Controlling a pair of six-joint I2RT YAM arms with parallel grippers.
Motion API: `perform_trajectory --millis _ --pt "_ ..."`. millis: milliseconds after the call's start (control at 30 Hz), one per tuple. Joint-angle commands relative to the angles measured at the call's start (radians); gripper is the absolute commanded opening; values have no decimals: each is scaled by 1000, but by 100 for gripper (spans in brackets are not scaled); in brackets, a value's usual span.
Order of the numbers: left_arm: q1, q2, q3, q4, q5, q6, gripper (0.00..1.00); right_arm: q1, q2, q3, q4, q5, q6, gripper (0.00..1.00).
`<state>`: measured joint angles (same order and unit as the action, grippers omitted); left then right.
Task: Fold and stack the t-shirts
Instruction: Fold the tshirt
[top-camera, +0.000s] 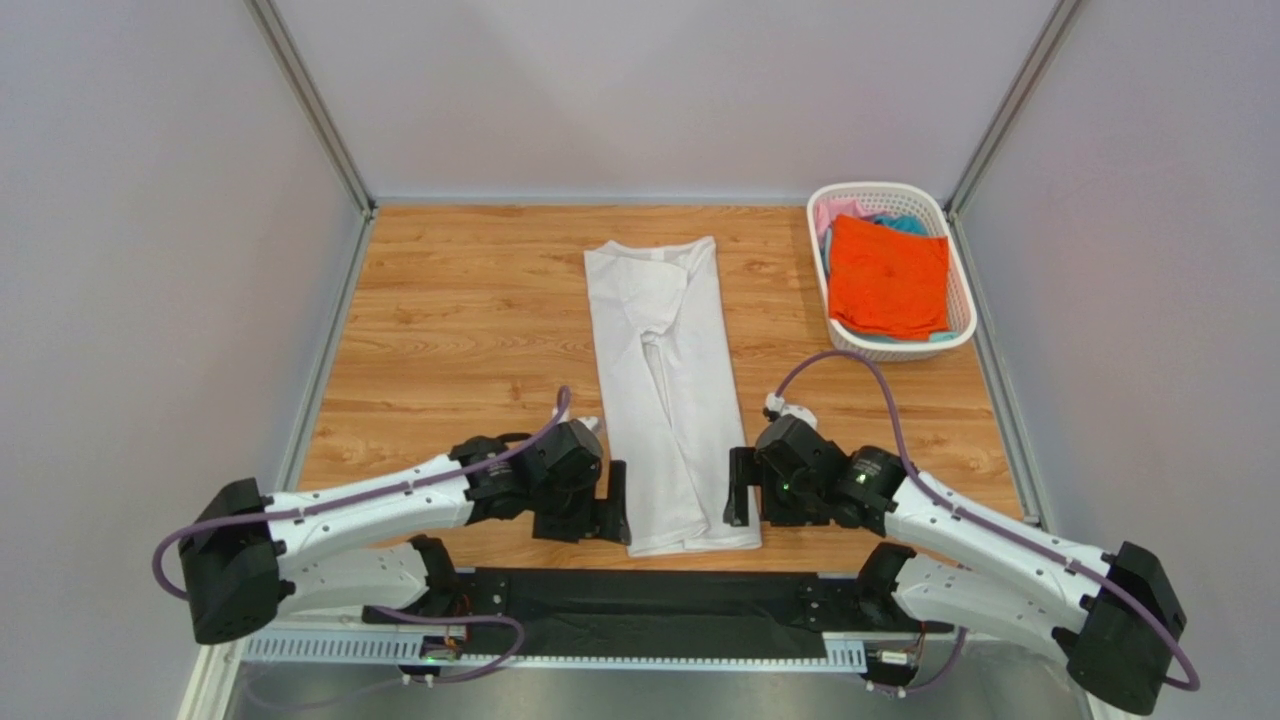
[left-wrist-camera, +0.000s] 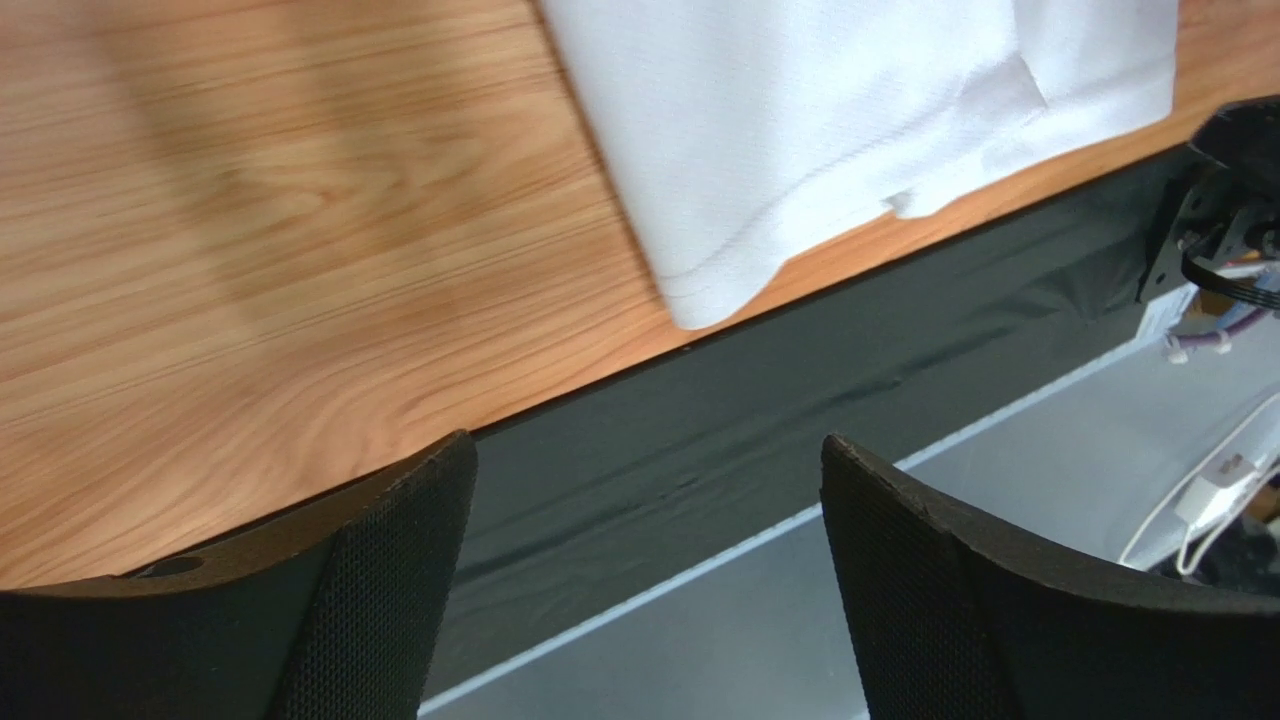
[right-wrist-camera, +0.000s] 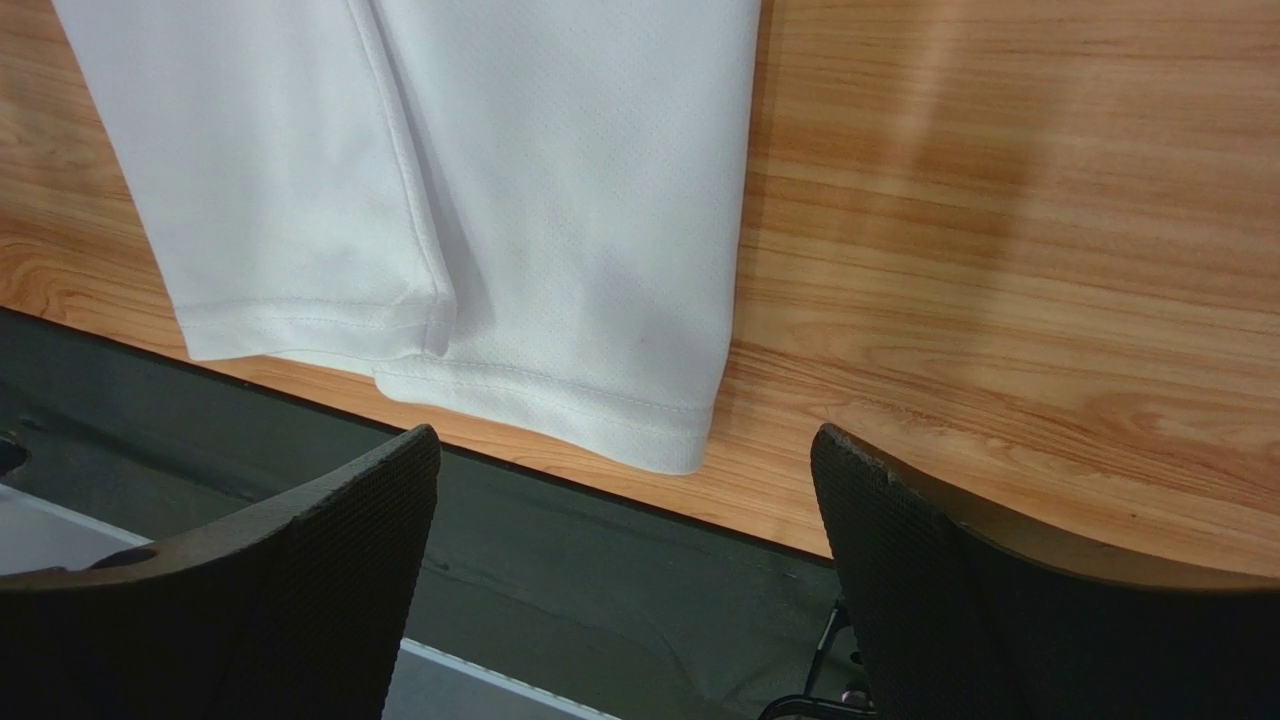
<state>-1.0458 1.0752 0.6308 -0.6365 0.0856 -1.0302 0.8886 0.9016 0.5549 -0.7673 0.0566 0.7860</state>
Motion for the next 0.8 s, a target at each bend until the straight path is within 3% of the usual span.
perform_trajectory --millis 0,167,367,700,767 --pt "-37 81 9 180 46 -65 90 -5 0 -24 10 -18 35 95" --pt "-62 244 20 284 83 -76 82 -5 -3 -49 19 -27 42 91" --pt "-69 348 60 296 86 -82 59 -4 -4 -90 59 -79 48 82" --pt "-80 332 14 228 37 -131 5 -4 60 -121 131 -104 35 70" --pt "-80 318 0 230 40 -139 0 -4 75 -118 138 -115 32 64"
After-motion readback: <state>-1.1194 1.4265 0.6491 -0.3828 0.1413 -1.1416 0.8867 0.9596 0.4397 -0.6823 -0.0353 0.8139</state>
